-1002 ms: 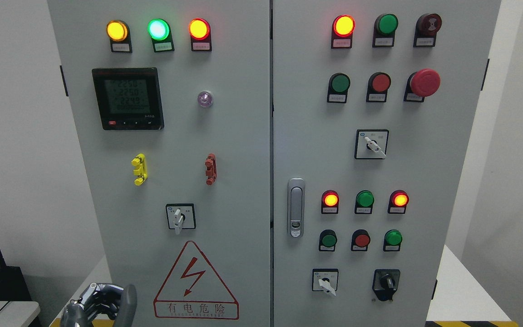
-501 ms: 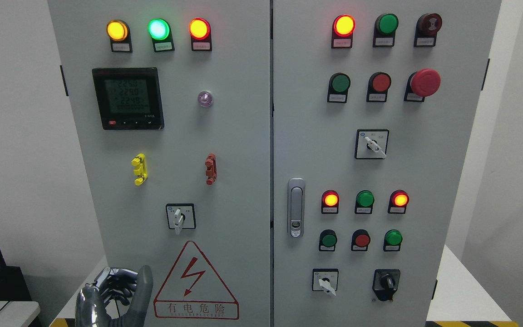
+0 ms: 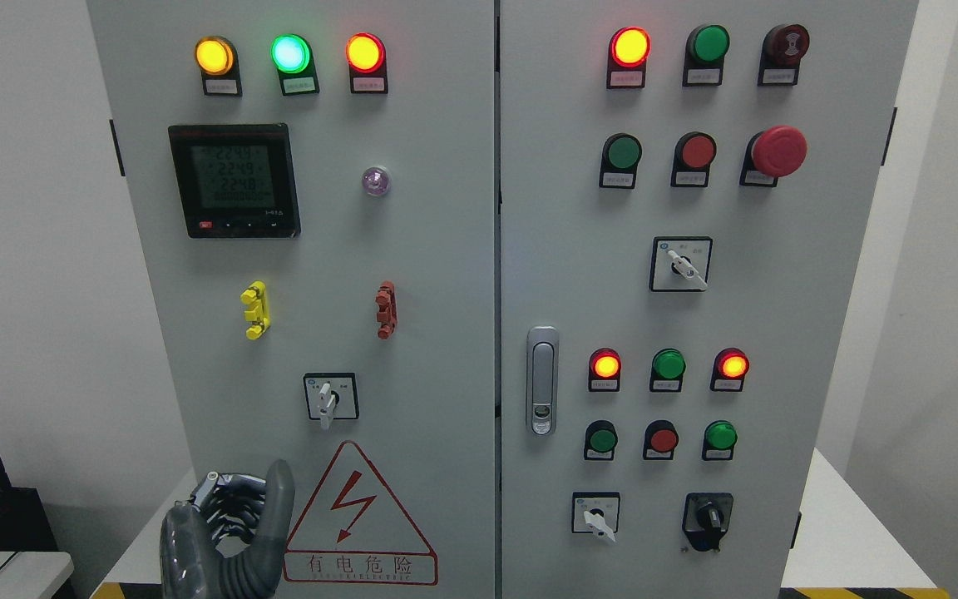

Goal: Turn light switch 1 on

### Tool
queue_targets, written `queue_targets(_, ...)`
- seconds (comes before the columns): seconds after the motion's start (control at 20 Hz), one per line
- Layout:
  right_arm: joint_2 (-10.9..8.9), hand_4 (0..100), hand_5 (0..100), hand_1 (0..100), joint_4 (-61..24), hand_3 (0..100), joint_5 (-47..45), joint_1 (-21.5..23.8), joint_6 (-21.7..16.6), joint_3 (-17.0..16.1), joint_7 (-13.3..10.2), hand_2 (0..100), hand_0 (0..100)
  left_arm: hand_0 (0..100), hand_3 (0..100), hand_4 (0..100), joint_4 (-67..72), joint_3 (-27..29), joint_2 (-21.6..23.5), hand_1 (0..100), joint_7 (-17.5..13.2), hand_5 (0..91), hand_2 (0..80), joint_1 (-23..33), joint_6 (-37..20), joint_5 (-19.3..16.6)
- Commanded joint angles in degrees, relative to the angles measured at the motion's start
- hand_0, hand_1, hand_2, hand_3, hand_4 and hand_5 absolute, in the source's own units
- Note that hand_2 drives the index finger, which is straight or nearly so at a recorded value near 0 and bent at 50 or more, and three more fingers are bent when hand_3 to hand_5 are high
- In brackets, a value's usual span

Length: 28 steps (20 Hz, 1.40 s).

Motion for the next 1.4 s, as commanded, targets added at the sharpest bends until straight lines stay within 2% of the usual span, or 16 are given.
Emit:
queue_targets(0.0, -0.03, 0, 0, 39, 0.0, 0, -1.41, 0.0, 0.0, 0.97, 0.22, 0, 12, 18, 82, 83, 1.83, -2.44, -0.85, 41, 0.69, 76.3, 61.1, -3.07, 1.83, 1.5)
queue_targets(0.4, 0.06, 0, 0, 39, 0.0, 0, -1.41, 0.0, 0.0, 0.97, 0.22, 0, 12, 16, 80, 82, 4.91, -2.8, -0.85, 45, 1.21, 76.2, 57.3, -6.5, 3.59, 1.59)
queue_targets(0.75, -0.03, 0, 0, 39, 0.0, 0, -1.41, 0.0, 0.0, 0.97, 0.22, 0, 12, 10, 79, 82, 5.35, -2.71, -1.02, 58, 3.24, 75.9, 55.9, -7.29, 6.22, 3.34)
queue_targets(1.35, -0.03, 0, 0, 39, 0.0, 0, -1.41, 0.0, 0.0, 0.97, 0.22, 0, 12, 7, 78, 81, 7.28, -2.71, -1.2, 60, 4.29, 76.0, 55.9, -9.49, 7.19, 5.28)
